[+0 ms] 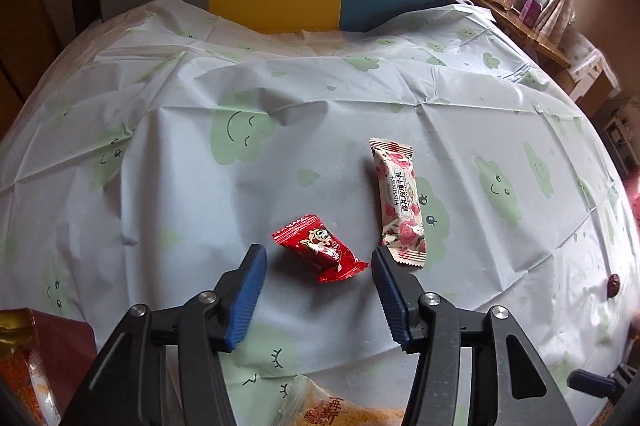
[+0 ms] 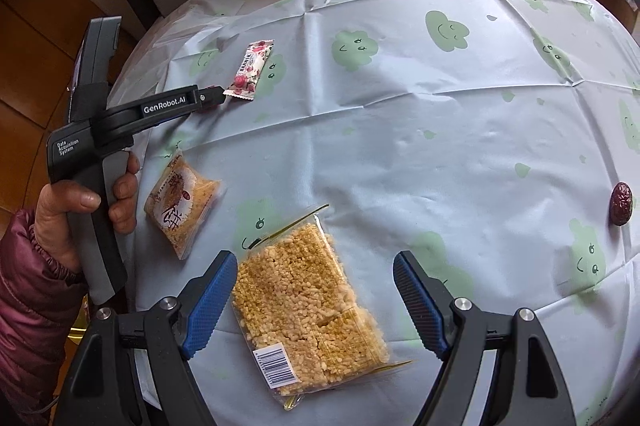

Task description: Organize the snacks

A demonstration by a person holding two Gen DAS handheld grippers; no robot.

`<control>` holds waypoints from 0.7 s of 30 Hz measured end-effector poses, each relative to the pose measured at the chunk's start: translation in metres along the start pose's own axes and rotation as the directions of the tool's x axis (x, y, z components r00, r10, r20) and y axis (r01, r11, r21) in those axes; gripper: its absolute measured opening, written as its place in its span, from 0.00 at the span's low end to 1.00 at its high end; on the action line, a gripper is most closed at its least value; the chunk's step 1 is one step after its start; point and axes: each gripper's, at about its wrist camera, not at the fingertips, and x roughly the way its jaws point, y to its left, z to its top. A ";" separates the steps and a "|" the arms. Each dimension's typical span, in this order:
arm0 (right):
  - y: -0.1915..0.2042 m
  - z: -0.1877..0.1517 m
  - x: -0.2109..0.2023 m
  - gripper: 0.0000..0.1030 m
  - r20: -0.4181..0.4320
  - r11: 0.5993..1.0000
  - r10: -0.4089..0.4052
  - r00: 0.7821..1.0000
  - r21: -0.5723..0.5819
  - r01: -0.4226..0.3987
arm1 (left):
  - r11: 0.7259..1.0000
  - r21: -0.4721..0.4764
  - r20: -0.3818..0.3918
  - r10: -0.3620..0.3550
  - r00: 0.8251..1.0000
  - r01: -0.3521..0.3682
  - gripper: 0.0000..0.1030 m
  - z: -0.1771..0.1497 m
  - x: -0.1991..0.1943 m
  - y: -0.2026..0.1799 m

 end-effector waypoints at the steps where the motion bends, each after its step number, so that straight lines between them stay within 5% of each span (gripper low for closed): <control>1: 0.000 0.000 0.000 0.79 -0.001 1.000 -0.001 1.000 0.001 0.001 | 1.000 -0.003 -0.001 -0.001 1.000 0.001 0.54 0.001 0.001 0.000; 3: -0.001 -0.001 0.002 0.79 -0.005 1.000 -0.005 1.000 0.002 0.005 | 1.000 -0.014 0.000 0.005 1.000 -0.005 0.50 0.004 0.002 0.002; 7: 0.001 -0.001 0.004 0.79 -0.005 1.000 -0.015 1.000 -0.002 0.015 | 0.998 -0.018 0.015 0.052 0.999 -0.052 0.18 0.006 0.003 0.006; 21: -0.003 -0.002 0.018 0.77 -0.056 1.000 -0.002 0.998 0.023 0.004 | 0.993 -0.041 0.056 0.112 0.992 -0.110 0.15 -0.021 -0.022 0.008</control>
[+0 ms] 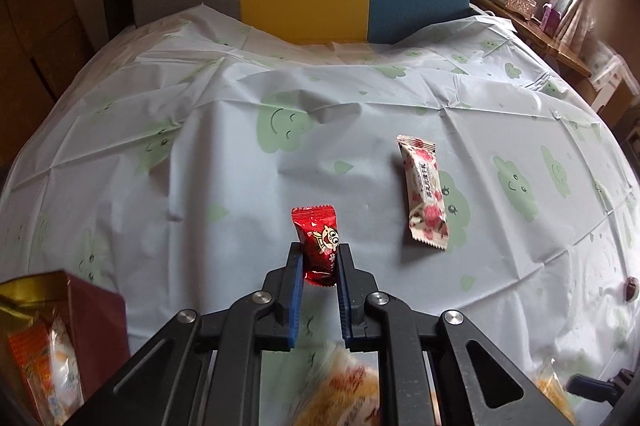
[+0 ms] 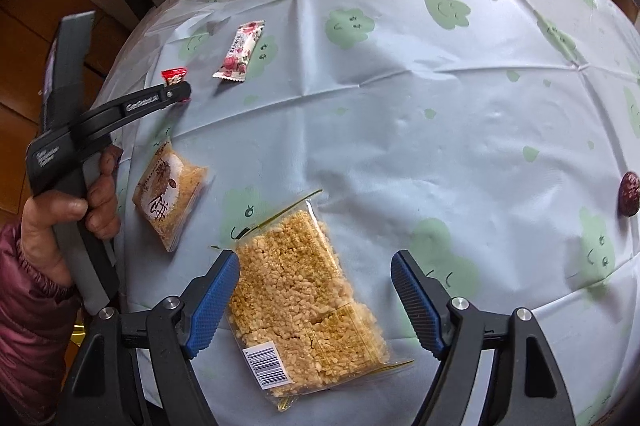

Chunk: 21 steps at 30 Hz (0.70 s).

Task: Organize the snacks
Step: 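Lift the red candy with the left gripper toward the gold box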

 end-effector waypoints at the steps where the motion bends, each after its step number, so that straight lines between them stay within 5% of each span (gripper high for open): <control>1: -0.001 0.000 0.002 0.77 -0.008 1.000 0.003 1.000 0.006 -0.003 | 1.000 -0.002 0.005 0.006 1.000 -0.006 0.15 -0.004 -0.006 0.001; 11: -0.003 -0.002 0.009 0.82 -0.010 0.999 0.036 0.999 0.016 -0.036 | 1.000 0.010 0.098 -0.020 0.995 0.019 0.15 -0.039 -0.080 -0.006; 21: 0.020 -0.016 0.008 0.83 0.002 0.989 -0.030 1.000 -0.146 0.029 | 0.995 0.076 0.116 -0.071 0.991 0.063 0.15 -0.122 -0.130 -0.022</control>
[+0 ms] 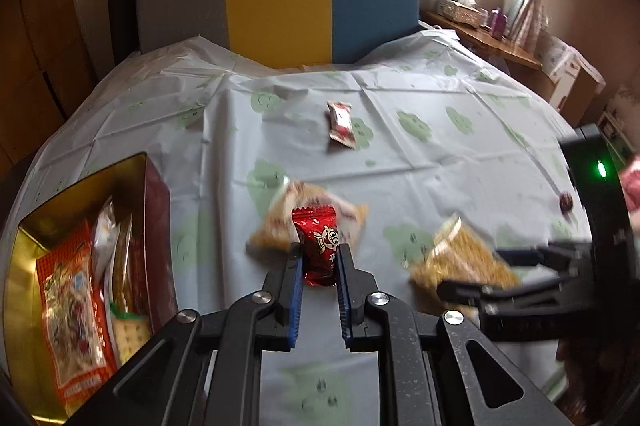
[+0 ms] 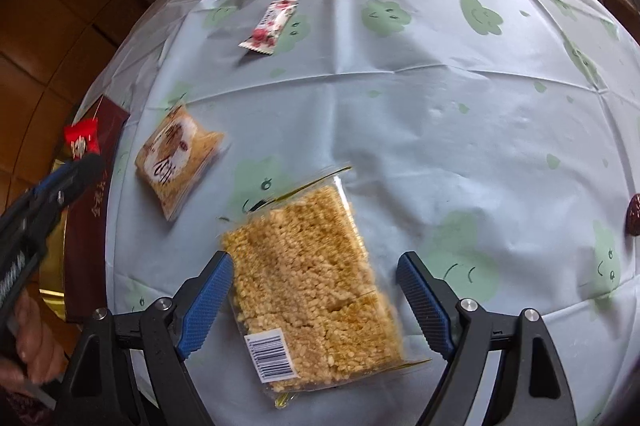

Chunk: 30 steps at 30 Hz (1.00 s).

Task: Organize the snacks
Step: 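Lift the red candy with the left gripper toward the gold box, then drop the red candy into the gold box while the right grasps the rice-crisp bag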

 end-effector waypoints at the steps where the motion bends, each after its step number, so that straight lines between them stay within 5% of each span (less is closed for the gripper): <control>1: 0.002 -0.001 0.000 0.83 -0.002 1.000 -0.007 1.000 -0.018 0.007 | 1.000 0.009 -0.004 -0.006 1.000 0.006 0.15 -0.009 -0.002 -0.002; 10: 0.027 -0.020 0.009 0.82 -0.006 0.963 -0.166 0.986 -0.215 0.161 | 0.999 0.034 -0.050 -0.032 0.998 0.033 0.15 -0.063 -0.005 -0.010; 30: 0.029 -0.038 0.007 0.80 0.067 0.958 -0.181 0.981 -0.214 0.191 | 0.998 0.054 -0.019 -0.031 0.999 0.032 0.15 -0.102 0.001 -0.014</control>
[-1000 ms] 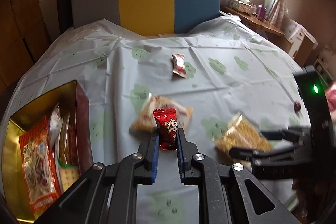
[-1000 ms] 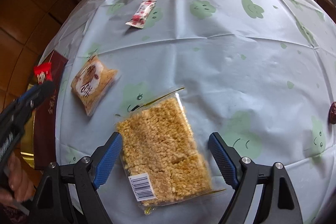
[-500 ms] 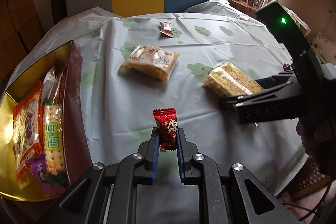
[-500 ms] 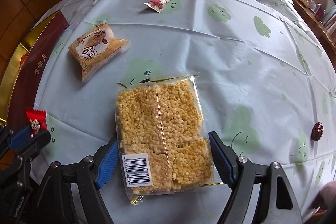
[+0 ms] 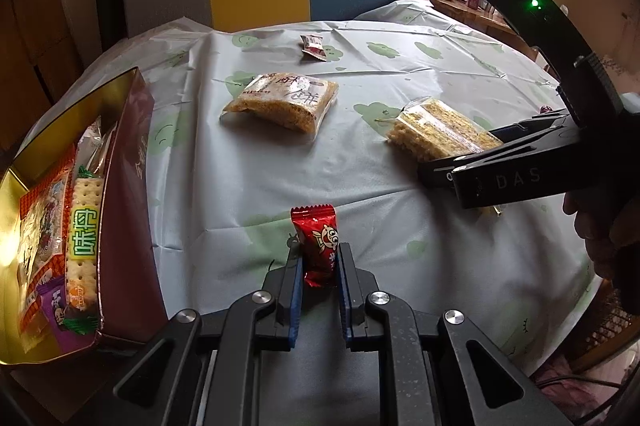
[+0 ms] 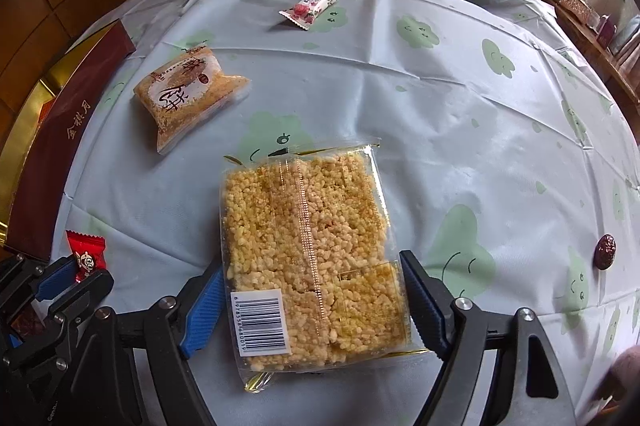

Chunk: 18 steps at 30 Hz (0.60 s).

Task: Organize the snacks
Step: 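Drop the red candy into the gold box while the right grasps the rice-crisp bag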

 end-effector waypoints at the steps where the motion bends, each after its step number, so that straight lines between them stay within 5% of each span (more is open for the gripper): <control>1: 0.001 -0.001 0.000 0.79 0.001 1.000 -0.001 1.000 -0.001 0.001 | 1.000 -0.002 0.007 0.000 1.000 0.000 0.15 -0.001 0.000 0.000; 9: 0.007 -0.007 -0.005 0.77 0.013 1.000 -0.012 1.000 -0.006 0.012 | 1.000 -0.022 0.011 -0.002 1.000 0.002 0.15 0.000 -0.006 0.002; 18: 0.007 -0.010 -0.008 0.77 0.033 1.000 -0.024 0.999 0.008 0.024 | 1.000 -0.021 0.100 0.014 0.995 -0.012 0.15 0.008 -0.048 0.004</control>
